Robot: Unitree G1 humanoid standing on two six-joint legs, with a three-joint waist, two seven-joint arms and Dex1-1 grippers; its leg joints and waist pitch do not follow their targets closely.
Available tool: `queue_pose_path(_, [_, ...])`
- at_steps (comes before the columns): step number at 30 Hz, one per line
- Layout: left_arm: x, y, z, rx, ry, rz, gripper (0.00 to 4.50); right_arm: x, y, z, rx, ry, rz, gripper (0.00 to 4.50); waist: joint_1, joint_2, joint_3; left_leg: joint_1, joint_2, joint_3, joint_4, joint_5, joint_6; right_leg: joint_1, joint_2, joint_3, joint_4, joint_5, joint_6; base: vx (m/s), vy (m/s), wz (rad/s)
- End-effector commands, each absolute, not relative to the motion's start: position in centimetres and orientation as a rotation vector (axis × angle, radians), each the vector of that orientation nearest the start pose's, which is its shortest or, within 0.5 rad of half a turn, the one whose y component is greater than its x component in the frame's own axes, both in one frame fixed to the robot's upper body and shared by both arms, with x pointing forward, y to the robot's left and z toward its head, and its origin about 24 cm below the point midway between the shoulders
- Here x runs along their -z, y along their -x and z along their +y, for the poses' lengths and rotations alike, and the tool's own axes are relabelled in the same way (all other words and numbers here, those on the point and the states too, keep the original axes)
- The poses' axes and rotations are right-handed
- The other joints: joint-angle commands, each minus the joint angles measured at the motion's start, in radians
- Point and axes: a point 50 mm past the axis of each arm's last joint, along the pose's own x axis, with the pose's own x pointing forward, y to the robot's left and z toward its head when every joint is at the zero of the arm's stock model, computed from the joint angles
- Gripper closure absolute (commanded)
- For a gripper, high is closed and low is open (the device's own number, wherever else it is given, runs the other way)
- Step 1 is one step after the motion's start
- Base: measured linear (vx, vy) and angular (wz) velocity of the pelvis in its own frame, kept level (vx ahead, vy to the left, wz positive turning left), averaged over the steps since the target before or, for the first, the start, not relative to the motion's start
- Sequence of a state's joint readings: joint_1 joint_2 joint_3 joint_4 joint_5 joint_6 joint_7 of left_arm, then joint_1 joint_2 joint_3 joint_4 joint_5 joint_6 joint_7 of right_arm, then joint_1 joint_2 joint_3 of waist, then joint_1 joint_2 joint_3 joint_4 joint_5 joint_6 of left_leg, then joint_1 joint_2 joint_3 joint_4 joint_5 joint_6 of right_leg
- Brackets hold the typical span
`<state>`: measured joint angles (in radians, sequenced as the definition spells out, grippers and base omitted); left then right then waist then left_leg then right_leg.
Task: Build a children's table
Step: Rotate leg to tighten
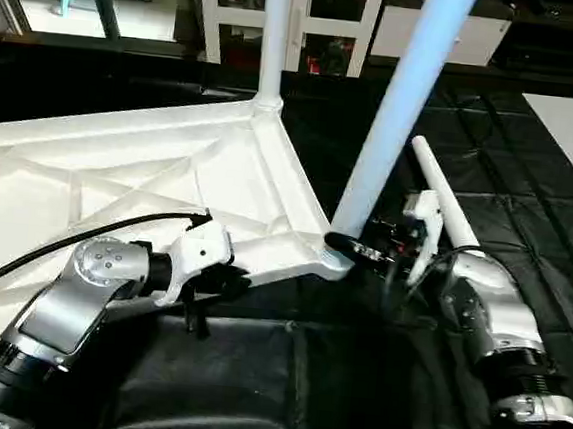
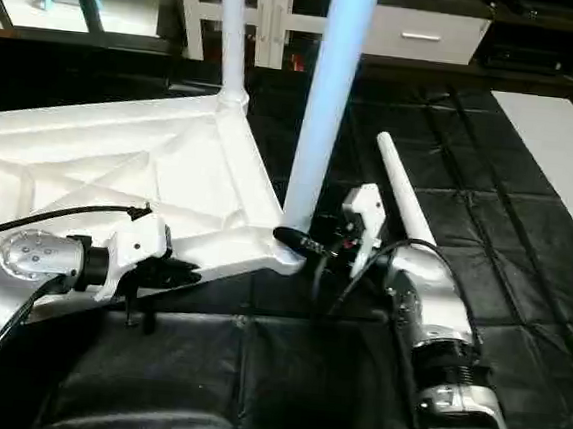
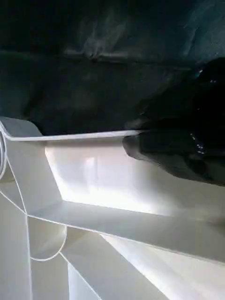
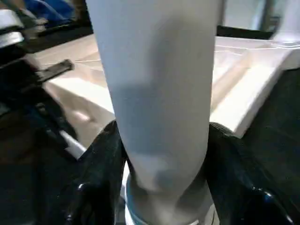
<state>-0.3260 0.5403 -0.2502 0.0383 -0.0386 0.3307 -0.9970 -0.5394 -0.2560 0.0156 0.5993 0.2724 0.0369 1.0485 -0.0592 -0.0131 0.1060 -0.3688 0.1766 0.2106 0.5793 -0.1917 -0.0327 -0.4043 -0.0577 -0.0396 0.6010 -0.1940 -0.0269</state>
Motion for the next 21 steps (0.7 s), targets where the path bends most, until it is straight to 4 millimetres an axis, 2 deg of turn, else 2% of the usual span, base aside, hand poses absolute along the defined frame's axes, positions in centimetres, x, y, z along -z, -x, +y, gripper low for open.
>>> queue_pose_path(1, [-5.8,-27.4,13.9,1.15,-0.462,0.437,4.5,-3.9,-32.6,-13.0,-0.92,-0.047,0.249,2.46,0.003,0.002,-0.04,0.017,0.065,-0.031,-0.071,-0.222,0.053,0.027,-0.081,0.054,-0.08,-0.266,-0.254,0.0,0.0,0.0])
queue_pose_path(2, [-5.7,-27.5,13.6,1.151,-0.46,0.435,4.5,-3.7,-32.7,-12.9,-0.885,-0.044,0.258,2.47,0.002,0.001,-0.039,0.019,0.063,-0.034,-0.073,-0.255,0.035,0.025,-0.081,0.054,-0.085,-0.323,-0.237,0.0,0.0,0.0])
queue_pose_path(4, [-5.5,-28.0,12.5,1.111,-0.458,0.459,4.5,-2.8,-33.4,-12.7,-0.699,-0.035,0.297,2.48,-0.003,0.003,-0.039,0.02,0.064,-0.036,-0.075,-0.27,0.015,0.021,-0.082,0.056,-0.09,-0.362,-0.218,0.0,0.0,0.0])
queue_pose_path(6, [-5.4,-29.0,11.2,1.025,-0.439,0.496,4.5,-2.1,-34.0,-12.6,-0.482,-0.072,0.325,2.5,-0.009,0.006,-0.038,0.021,0.062,-0.037,-0.076,-0.287,-0.006,0.016,-0.081,0.055,-0.09,-0.381,-0.208,0.0,0.0,0.0])
queue_pose_path(7, [-5.4,-29.1,11.1,1.021,-0.438,0.498,4.5,-2.1,-34.0,-12.6,-0.473,-0.074,0.327,2.51,-0.01,0.005,-0.039,0.025,0.062,-0.038,-0.076,-0.304,-0.02,0.013,-0.08,0.055,-0.095,-0.395,-0.202,0.0,0.0,0.0])
queue_pose_path(8, [-5.5,-30.3,9.5,0.916,-0.415,0.509,4.5,-1.4,-34.2,-11.6,-0.317,-0.154,0.357,2.51,-0.014,0.011,-0.039,0.027,0.061,-0.037,-0.075,-0.325,-0.029,0.007,-0.079,0.058,-0.095,-0.392,-0.2,0.0,0.0,0.0])
queue_pose_path(10, [-5.8,-31.0,8.2,0.882,-0.391,0.494,4.5,-1.0,-34.2,-10.5,-0.246,-0.218,0.378,2.51,-0.009,0.006,-0.043,0.032,0.06,-0.038,-0.074,-0.342,-0.038,0.006,-0.077,0.055,-0.099,-0.381,-0.189,0.0,0.0,0.0])
queue_pose_path(11, [-5.9,-31.1,7.7,0.879,-0.38,0.488,4.5,-0.9,-34.1,-10.0,-0.231,-0.241,0.385,2.52,-0.009,0.006,-0.043,0.032,0.057,-0.037,-0.075,-0.344,-0.037,0.006,-0.075,0.055,-0.098,-0.368,-0.186,0.0,0.0,0.0])
queue_pose_path(13, [-6.1,-31.1,6.6,0.908,-0.37,0.477,4.5,-1.2,-34.1,-8.2,-0.254,-0.277,0.381,2.52,-0.006,0.005,-0.047,0.021,0.058,-0.04,-0.078,-0.328,-0.025,0.015,-0.075,0.052,-0.093,-0.302,-0.183,0.0,0.0,0.0])
queue_pose_path(15, [-6.2,-31.1,6.5,0.924,-0.377,0.471,4.5,-1.4,-34.2,-7.7,-0.282,-0.271,0.369,2.52,-0.007,0.005,-0.048,0.018,0.058,-0.039,-0.079,-0.327,-0.014,0.017,-0.074,0.051,-0.091,-0.272,-0.184,0.0,0.0,0.0])
queue_pose_path(18, [-6.0,-30.6,7.6,0.954,-0.406,0.459,4.5,-2.6,-34.7,-7.9,-0.36,-0.299,0.304,2.52,-0.008,0.002,-0.049,0.016,0.058,-0.041,-0.08,-0.35,-0.009,0.019,-0.076,0.051,-0.093,-0.295,-0.18,0.0,0.0,0.0])
queue_pose_path(20, [-5.6,-30.1,8.9,0.98,-0.429,0.454,4.5,-3.7,-34.9,-8.6,-0.487,-0.322,0.235,2.52,-0.01,0.002,-0.051,0.008,0.058,-0.044,-0.08,-0.346,0.001,0.025,-0.08,0.051,-0.093,-0.303,-0.18,0.0,0.0,0.0])
queue_pose_path(21, [-5.5,-29.9,9.3,0.988,-0.435,0.454,4.5,-4.1,-35.0,-9.0,-0.524,-0.321,0.21,2.17,-0.012,0.0,-0.052,0.005,0.06,-0.045,-0.08,-0.333,0.01,0.029,-0.08,0.051,-0.09,-0.284,-0.186,0.0,0.0,0.0])
